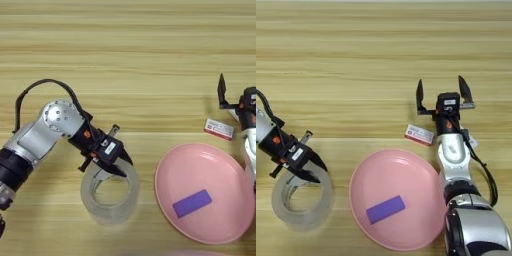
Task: Move the objects on the table
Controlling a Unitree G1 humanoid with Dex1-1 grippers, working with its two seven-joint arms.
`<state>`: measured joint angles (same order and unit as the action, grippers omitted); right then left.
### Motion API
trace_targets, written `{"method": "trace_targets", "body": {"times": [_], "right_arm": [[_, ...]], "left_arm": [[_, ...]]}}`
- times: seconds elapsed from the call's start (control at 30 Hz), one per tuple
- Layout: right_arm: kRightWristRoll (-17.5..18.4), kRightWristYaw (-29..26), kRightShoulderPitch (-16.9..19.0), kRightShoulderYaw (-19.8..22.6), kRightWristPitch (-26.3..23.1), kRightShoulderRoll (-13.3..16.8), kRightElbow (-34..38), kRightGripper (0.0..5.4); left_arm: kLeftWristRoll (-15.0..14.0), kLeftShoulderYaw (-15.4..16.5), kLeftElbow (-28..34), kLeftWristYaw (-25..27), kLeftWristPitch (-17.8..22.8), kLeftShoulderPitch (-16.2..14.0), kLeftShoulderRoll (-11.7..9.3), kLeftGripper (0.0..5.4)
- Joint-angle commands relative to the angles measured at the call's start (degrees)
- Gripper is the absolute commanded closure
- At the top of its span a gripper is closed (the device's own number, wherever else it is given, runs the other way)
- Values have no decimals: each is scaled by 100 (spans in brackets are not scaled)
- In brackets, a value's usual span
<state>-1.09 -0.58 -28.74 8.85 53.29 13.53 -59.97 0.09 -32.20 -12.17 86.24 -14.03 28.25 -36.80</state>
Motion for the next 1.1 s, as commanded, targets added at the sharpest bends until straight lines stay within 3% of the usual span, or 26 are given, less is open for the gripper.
{"method": "trace_targets", "body": {"times": [0.03,0.17,0.4,0.67,1.1], "right_arm": [[-16,-25,-26,-3,38,62,-39,0],[-23,-16,-29,-10,35,59,-39,0],[-26,-7,-41,-13,28,52,-46,0],[-25,-6,-45,-10,19,62,-53,0],[-5,-12,-41,0,24,55,-40,0]], "left_arm": [[476,-282,-265,-9,227,-395,-176,361],[444,-253,-241,-47,287,-368,-132,318],[66,69,-77,-144,611,-194,46,256],[-121,438,128,-267,643,142,31,177],[-87,915,292,-301,660,743,-55,51]]}}
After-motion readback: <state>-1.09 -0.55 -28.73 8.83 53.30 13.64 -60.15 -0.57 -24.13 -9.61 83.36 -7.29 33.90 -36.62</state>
